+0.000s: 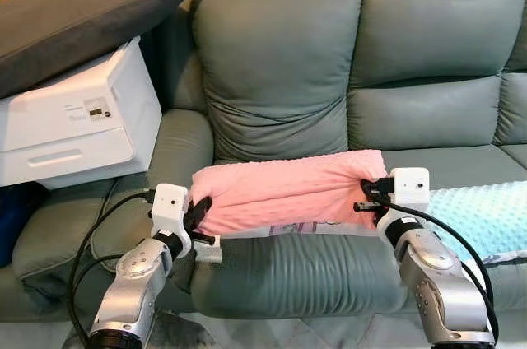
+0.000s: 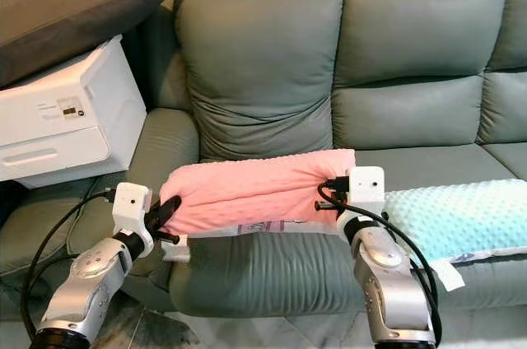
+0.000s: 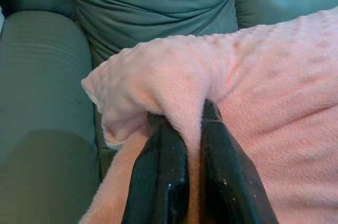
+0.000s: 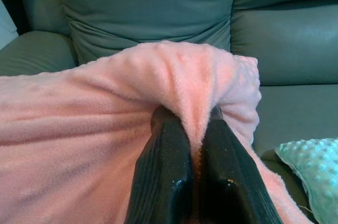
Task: Move the pillow to the sofa
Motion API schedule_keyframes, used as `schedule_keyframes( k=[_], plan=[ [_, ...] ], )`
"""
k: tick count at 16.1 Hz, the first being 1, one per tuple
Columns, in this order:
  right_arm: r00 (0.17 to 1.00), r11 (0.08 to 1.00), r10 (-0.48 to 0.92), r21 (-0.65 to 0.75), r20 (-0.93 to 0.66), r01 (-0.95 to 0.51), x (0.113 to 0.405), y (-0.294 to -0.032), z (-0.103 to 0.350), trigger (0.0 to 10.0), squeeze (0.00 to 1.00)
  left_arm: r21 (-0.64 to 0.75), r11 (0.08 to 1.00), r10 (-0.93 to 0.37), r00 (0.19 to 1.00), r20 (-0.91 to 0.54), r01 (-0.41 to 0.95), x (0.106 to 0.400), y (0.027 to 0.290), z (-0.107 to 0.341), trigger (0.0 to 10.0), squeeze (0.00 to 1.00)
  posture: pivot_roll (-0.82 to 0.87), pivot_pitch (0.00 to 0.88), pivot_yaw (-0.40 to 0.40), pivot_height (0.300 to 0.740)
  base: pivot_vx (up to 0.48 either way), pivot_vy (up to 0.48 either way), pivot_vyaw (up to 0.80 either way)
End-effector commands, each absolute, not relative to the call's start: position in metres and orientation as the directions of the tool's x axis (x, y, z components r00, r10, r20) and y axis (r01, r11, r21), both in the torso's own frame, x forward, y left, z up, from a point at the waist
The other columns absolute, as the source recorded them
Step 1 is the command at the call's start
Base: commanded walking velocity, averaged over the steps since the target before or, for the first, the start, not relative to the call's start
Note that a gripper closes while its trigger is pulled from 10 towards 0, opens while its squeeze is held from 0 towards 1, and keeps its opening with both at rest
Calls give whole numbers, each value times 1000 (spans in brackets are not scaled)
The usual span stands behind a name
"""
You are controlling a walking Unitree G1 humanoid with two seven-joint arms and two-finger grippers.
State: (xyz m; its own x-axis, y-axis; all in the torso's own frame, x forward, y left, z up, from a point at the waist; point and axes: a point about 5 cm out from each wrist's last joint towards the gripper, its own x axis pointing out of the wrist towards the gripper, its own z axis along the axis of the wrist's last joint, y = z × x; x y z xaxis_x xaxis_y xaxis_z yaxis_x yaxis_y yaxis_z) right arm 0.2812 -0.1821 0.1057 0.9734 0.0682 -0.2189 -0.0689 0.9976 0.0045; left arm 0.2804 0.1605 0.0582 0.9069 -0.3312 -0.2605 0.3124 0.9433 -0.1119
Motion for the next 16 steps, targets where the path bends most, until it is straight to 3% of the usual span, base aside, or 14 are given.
schedule_keyframes(
  k=[1, 11, 16],
  plan=[
    [987, 999, 38, -15, -154, -41, 284, -187, 121, 10000, 0, -106, 950, -310, 919, -242, 293, 280, 168, 62, 10000, 0, -76, 0, 75, 740, 247, 0, 0],
    [987, 999, 40, -28, -158, -45, 282, -191, 122, 10000, 0, -127, 947, -319, 915, -247, 296, 281, 162, 58, 10000, 0, -94, 0, 68, 740, 274, 0, 0],
    [986, 998, 44, -35, -163, -50, 281, -192, 122, 10000, 0, -132, 956, -289, 923, -254, 263, 280, 164, 55, 10000, 0, -97, 0, 59, 740, 0, 0, 0]
  ],
)
